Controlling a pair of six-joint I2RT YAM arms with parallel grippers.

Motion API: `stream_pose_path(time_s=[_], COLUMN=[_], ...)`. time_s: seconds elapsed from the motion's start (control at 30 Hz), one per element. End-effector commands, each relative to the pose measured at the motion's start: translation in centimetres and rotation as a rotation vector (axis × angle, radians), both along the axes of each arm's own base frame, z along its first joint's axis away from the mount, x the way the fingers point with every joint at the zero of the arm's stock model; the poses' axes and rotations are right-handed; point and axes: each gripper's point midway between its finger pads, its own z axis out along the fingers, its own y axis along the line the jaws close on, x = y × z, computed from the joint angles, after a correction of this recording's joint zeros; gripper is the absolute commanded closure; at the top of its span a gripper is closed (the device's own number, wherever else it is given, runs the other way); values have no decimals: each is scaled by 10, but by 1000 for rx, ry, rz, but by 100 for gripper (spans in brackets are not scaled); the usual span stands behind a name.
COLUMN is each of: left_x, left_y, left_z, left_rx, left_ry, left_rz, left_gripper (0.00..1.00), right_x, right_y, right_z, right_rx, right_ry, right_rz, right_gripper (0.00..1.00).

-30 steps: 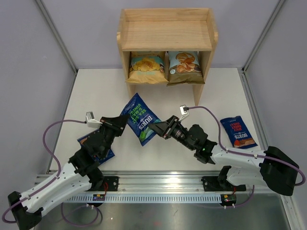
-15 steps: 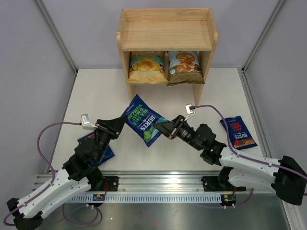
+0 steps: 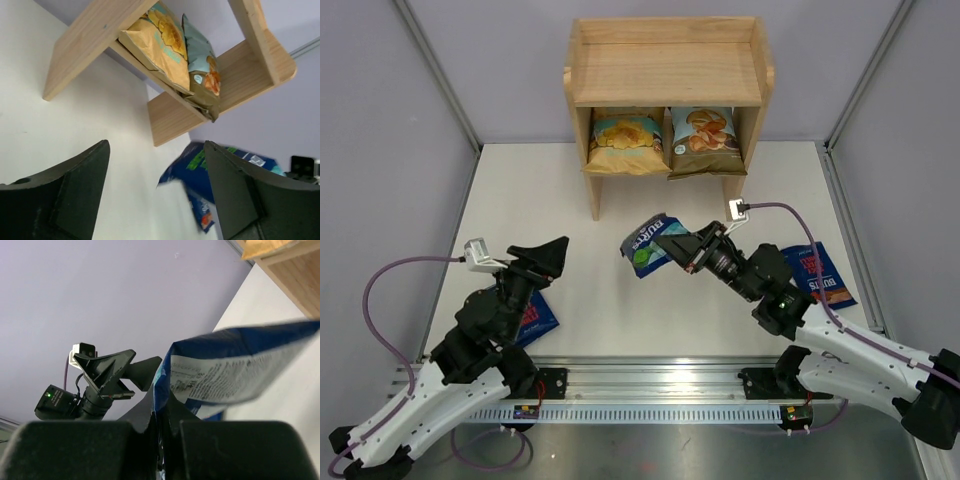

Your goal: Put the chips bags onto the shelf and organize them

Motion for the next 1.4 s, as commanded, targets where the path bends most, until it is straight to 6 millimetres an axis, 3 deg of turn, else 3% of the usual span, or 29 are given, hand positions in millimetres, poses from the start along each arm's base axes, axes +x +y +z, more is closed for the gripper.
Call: stream_pose_path(time_s=[0.0, 0.07, 0.13, 0.3, 0.5, 0.63, 0.83, 1.17, 1.23, 1.33, 1.37], left_x=[-1, -2, -6, -14, -12, -9, -6, -6, -4, 1, 2], left_y=[14, 9, -10, -57, -90, -117, -136, -162, -156, -144, -140], left_z=[11, 8, 8, 25, 47, 39, 43, 48, 48, 48, 47], left_rx=[94, 110, 89, -139, -418, -569, -777, -886, -893, -891, -879], left_ry=[-22, 2, 9, 63, 201, 321, 354, 411, 391, 337, 318], left_rz=[46, 18, -72, -271, -369, -443, -536, -659, -632, -574, -558], left_gripper=[18, 12, 1, 1, 1, 1, 1, 1, 5, 28, 40], right_x=[-1, 1, -1, 1, -3, -9, -21, -27, -29, -31, -32], right_y=[-5, -7, -7, -7, -1, 3, 11, 18, 17, 16, 15], right_z=[48, 55, 65, 68, 63, 67, 70, 69, 69, 65, 66], right_rx=[29, 15, 4, 0, -1, 5, 5, 13, 18, 24, 32], right_ry=[-105, -129, -177, -210, -211, -259, -340, -391, -389, -378, -373], right_rz=[12, 9, 22, 55, 97, 136, 212, 267, 275, 279, 280], right_gripper=[94, 94, 94, 97, 98, 98, 98, 98, 98, 97, 97])
